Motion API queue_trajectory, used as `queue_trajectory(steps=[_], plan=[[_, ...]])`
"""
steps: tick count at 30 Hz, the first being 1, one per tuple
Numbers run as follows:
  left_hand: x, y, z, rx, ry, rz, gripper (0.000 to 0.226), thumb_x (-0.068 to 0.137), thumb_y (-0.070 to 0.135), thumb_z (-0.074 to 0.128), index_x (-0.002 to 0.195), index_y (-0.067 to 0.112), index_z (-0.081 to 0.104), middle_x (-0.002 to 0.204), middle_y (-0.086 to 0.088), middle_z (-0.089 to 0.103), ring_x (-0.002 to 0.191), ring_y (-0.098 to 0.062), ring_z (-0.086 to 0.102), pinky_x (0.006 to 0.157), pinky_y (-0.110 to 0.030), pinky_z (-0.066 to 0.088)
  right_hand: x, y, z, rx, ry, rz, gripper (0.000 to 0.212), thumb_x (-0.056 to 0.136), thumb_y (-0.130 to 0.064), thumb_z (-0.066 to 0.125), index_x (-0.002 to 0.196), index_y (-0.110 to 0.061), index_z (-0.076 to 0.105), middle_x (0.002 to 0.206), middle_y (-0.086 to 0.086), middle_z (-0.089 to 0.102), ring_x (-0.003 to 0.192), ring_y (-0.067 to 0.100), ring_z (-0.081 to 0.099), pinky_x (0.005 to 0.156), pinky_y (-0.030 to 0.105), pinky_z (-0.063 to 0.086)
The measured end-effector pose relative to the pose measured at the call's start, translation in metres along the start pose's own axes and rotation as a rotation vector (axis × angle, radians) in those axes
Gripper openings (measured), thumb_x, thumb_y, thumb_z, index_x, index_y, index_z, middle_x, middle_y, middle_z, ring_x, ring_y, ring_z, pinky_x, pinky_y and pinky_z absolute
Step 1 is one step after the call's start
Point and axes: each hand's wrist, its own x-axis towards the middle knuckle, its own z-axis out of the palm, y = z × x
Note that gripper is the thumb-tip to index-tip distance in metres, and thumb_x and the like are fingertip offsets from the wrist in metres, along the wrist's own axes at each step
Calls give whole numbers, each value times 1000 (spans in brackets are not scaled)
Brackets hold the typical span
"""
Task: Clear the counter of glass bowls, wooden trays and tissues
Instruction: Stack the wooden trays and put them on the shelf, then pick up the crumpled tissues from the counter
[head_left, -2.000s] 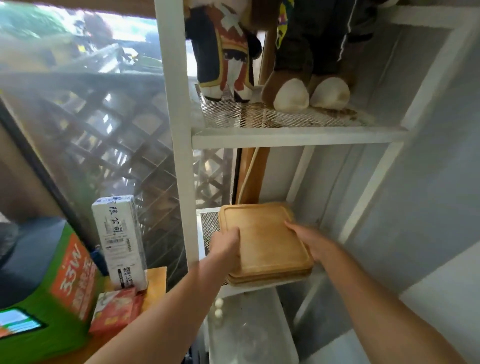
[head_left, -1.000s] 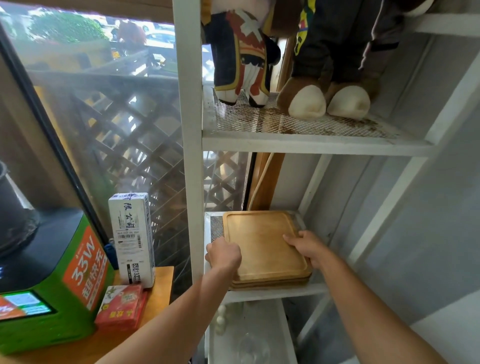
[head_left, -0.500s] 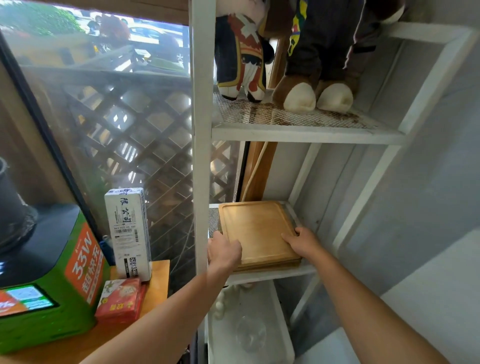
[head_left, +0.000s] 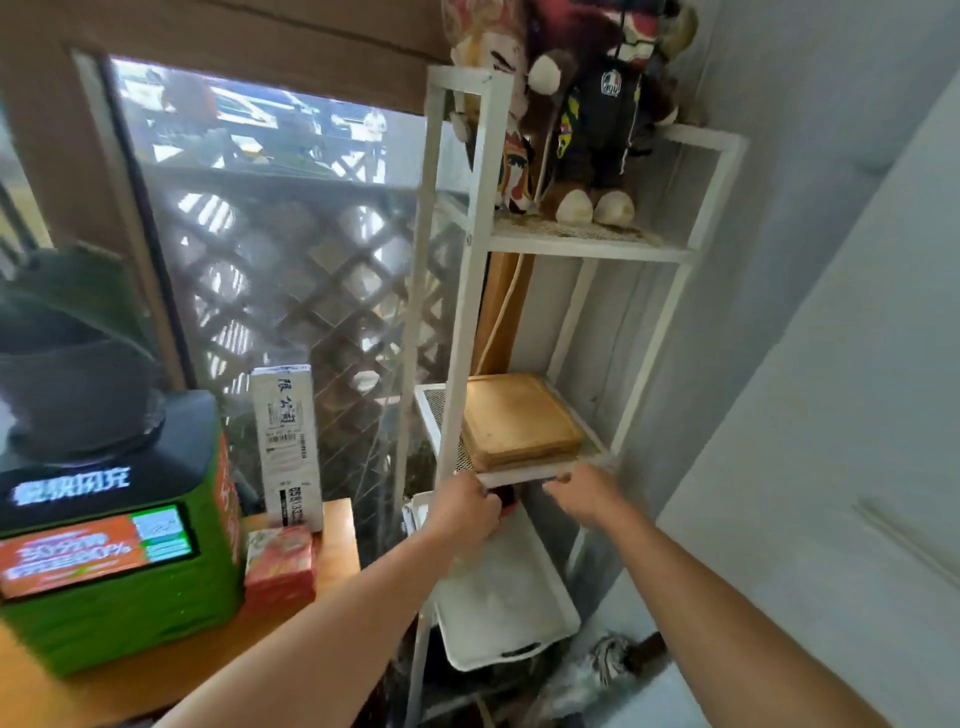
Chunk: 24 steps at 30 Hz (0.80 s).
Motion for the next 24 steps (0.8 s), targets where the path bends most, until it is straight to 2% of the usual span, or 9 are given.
queue_trajectory(steps=[2,3,5,9,12,13,16,20,24], plan=[[-27,-28,-21,164,-9,27,16,88,24,55,93,14,68,88,-4,67,80,-20,65,65,-26,53,-35,-20,17,-80,-14,-20,33,89,-29,63,59,-19,51,62,-1,55,63,17,54,57,27,37],[-43,-46,-34,203,-12,48,15,88,28,56,94,19,65,89,-2,66,79,-16,62,68,-28,50,-55,-32,29,-130,-34,-38,35,90,-31,62,58,-20,49,63,0,55,68,21,57,61,28,39],[-79,-89,-62,331,3,75,17,82,33,57,94,23,60,87,1,62,75,-15,58,65,-28,46,-94,-59,61,-176,-81,-83,35,91,-35,59,60,-23,46,72,4,60,82,27,61,67,29,41],[-154,-187,-118,584,42,-16,41,78,43,59,111,19,60,110,-4,68,100,-28,67,73,-35,51,-168,-120,154,-262,-215,-214,18,90,-33,58,83,-17,59,98,11,70,97,31,65,74,32,49],[-218,-253,-161,618,76,-155,34,78,43,56,103,19,58,112,-6,65,106,-31,64,74,-35,47,-225,-163,229,-271,-342,-324,27,90,-35,54,106,-15,61,107,11,66,98,32,64,77,34,49],[-239,-273,-175,622,72,-200,34,79,43,55,103,19,57,113,-7,63,107,-31,63,76,-36,48,-243,-176,248,-270,-376,-365,27,90,-36,55,107,-15,59,103,11,64,96,32,63,75,34,49],[-291,-321,-218,609,92,-304,31,79,40,53,102,19,60,112,-6,64,106,-29,62,82,-40,54,-286,-219,288,-308,-433,-468,25,90,-42,55,88,-18,56,91,8,61,89,30,62,70,33,46],[-335,-346,-253,562,170,-337,13,77,36,52,84,24,53,102,-5,66,102,-29,64,73,-33,48,-318,-261,314,-330,-459,-534,26,90,-45,53,90,-19,57,103,9,65,95,31,62,75,36,49],[-361,-363,-265,565,208,-353,16,75,37,47,73,21,46,98,-6,65,96,-29,65,67,-32,45,-331,-288,337,-359,-502,-578,26,90,-45,52,94,-20,58,113,9,64,101,32,61,81,38,50]])
